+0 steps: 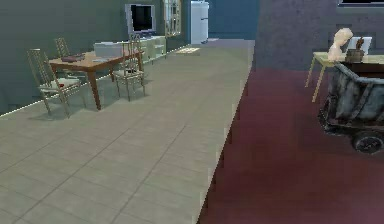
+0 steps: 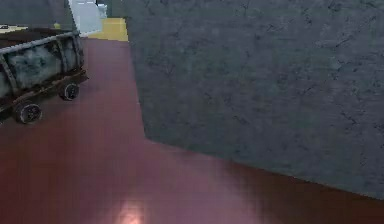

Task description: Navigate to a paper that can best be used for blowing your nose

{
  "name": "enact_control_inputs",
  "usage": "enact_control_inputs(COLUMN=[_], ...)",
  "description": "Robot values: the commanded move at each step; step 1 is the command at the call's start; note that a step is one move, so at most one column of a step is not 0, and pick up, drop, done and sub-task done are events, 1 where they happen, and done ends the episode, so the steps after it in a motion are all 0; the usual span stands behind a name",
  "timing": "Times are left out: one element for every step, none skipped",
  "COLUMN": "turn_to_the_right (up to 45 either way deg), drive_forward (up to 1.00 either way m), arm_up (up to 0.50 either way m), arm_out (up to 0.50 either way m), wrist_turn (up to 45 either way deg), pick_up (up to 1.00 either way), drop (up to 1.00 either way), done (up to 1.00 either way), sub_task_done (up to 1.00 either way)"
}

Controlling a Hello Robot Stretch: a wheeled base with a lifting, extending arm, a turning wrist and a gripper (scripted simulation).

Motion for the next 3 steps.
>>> enact_control_inputs(turn_to_the_right=[0.0, 0.0, 0.0], drive_forward=[1.00, 1.00, 1.00], arm_up=[0.00, 0.00, 0.00], arm_out=[0.00, 0.00, 0.00], wrist_turn=[0.0, 0.0, 0.0], pick_up=[0.00, 0.00, 0.00], drop=[0.00, 0.00, 0.00], done=[0.00, 0.00, 0.00], sub_task_done=[0.00, 0.00, 0.00])
